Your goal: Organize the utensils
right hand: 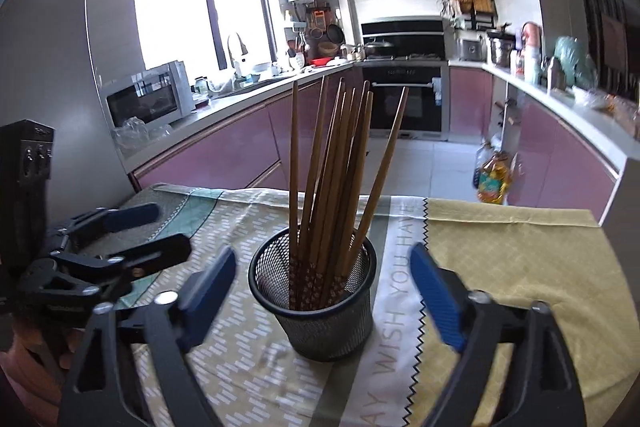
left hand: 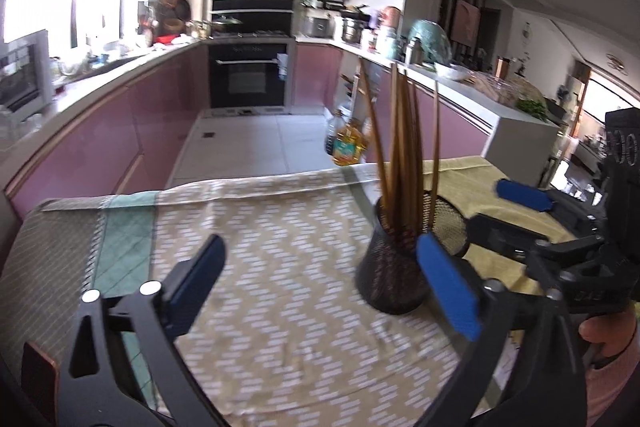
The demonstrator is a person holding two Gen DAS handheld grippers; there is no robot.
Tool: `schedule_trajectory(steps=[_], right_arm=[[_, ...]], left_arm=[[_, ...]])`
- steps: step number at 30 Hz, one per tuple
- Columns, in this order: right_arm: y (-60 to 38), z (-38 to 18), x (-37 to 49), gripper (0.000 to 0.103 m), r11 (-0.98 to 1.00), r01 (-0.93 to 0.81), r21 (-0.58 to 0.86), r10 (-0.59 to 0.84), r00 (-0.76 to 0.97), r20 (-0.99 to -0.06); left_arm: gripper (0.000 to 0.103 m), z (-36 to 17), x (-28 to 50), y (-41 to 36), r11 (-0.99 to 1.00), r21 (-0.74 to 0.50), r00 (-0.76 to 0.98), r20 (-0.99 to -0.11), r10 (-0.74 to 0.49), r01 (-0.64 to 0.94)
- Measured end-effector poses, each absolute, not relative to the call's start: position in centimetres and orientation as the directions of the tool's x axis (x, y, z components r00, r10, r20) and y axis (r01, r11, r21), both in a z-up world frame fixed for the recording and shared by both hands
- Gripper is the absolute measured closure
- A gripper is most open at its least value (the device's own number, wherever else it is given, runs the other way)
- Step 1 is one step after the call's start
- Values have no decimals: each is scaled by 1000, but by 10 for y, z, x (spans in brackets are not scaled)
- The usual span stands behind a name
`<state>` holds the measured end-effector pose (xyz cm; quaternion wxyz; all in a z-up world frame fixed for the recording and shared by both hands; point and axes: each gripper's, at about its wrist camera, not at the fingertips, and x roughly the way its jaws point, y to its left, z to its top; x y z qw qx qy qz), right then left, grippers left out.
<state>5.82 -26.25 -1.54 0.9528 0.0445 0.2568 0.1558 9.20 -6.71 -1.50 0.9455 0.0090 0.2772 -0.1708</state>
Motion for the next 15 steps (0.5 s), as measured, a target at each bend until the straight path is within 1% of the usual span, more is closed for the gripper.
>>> schedule_trajectory(steps=[3, 8, 12, 15], right_arm=[[-260, -16, 49, 7, 952, -268, 149, 307, 837, -452], [-251, -20, 34, 7, 958, -260, 120, 286, 861, -420], [-247, -26, 26, 7, 960, -250, 126, 279, 874, -399], [-245, -28, 18, 7, 968, -231, 103, 253, 893, -374]], left_arm=[[6, -17, 81, -56, 953, -63, 812, -509, -285, 296], [6, -19, 66, -41, 963, -73, 841, -473, -261, 258], [6, -15, 55, -28, 970, -84, 876, -418, -241, 227], [6, -14, 47, -24, 972, -104, 893, -386, -233, 209]])
